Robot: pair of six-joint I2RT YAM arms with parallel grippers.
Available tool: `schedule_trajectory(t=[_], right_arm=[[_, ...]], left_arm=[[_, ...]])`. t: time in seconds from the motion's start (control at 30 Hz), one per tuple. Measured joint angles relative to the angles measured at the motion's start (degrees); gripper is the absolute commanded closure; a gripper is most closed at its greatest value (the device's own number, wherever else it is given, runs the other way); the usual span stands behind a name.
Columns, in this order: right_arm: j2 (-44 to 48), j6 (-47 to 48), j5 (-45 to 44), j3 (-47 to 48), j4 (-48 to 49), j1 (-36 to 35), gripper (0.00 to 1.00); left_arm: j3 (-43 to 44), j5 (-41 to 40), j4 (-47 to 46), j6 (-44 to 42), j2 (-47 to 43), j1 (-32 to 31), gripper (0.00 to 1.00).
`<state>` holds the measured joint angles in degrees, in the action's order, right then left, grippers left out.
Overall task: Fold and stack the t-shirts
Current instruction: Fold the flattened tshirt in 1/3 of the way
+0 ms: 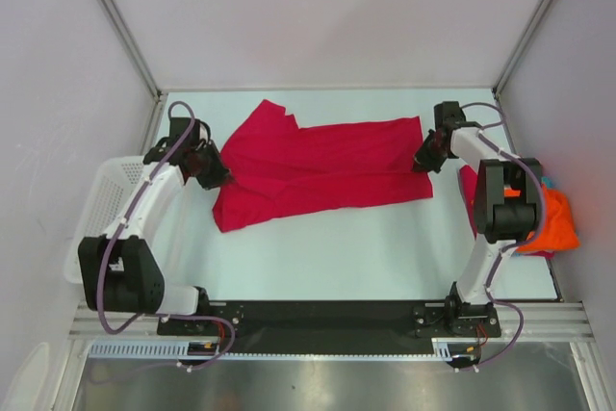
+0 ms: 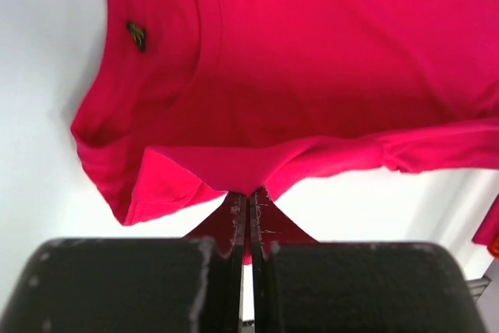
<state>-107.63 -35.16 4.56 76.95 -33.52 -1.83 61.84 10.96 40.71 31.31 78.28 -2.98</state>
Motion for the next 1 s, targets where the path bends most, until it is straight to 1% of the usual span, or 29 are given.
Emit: schedule_trajectory(t=[0.13,0.2,0.23,0.27,0.3,0.33,0.37,0.4,0.43,0.47,0.5,0.53,0.57,0.77,0.83,1.0], right_arm=[[-3.52,-0.24,0.83,0.94,0.48,-0.02,1.0],[-5.05,-0.28,0.92,1.42,0.81,-0.07,1.0],[-5.53,-0.33,0.92,1.55,0.9,-0.09,1.0],[-6.1,-0.39,0.92,1.7,0.98,-0.11,0.96],[-6.51,-0.44,0.92,1.84,0.96,-0.11,0.94],[-6.8,-0.52,0.94,2.08,0.81,-0.11,0.93],[-6.97,-0.59,0.9,2.49,0.68,-0.11,0.86],[-7.15,-0.59,0.9,2.91,0.7,-0.11,0.82],[-7.3,-0.57,0.87,3.21,0.74,-0.11,0.78],[-7.37,-0.46,0.85,3.41,0.83,-0.11,0.73],[-7.41,-0.2,0.85,3.5,0.87,-0.17,0.73],[-7.45,-0.17,0.83,3.56,0.87,-0.22,0.72],[-7.45,0.0,0.83,3.56,0.92,-0.22,0.69],[-8.09,0.61,0.76,5.29,0.76,-0.59,0.67],[-8.11,0.83,0.35,5.9,0.79,-0.85,0.63],[-8.04,1.86,-1.7,7.63,0.52,-2.73,0.63]], left_arm=[[1.79,0.85,-1.64,-0.42,3.89,1.46,1.0],[2.51,1.64,-2.58,-0.46,6.8,1.88,0.98],[2.89,1.97,-2.99,-0.48,8.35,2.01,0.87],[3.13,2.4,-3.41,-0.5,9.92,2.1,0.8],[3.28,2.86,-3.74,-0.74,11.17,2.14,0.74],[3.58,3.54,-4.02,-0.9,12.7,2.19,0.58],[3.74,4.26,-4.61,-1.16,14.03,2.23,0.49],[3.8,4.72,-5.01,-1.53,14.97,2.23,0.4],[3.85,5.25,-5.51,-1.66,15.87,2.25,0.29],[3.85,5.79,-5.92,-1.55,16.57,2.27,0.23],[3.85,6.03,-6.12,-1.73,16.9,2.27,0.18],[3.85,6.23,-6.32,-1.77,16.98,2.27,0.17],[3.85,6.34,-6.45,-1.9,16.98,2.27,0.17],[3.85,6.84,-7.5,-1.86,16.96,2.29,0.16],[3.63,6.88,-7.65,-1.86,16.63,2.29,0.16],[1.05,6.82,-7.58,-1.86,11.76,2.29,0.15]])
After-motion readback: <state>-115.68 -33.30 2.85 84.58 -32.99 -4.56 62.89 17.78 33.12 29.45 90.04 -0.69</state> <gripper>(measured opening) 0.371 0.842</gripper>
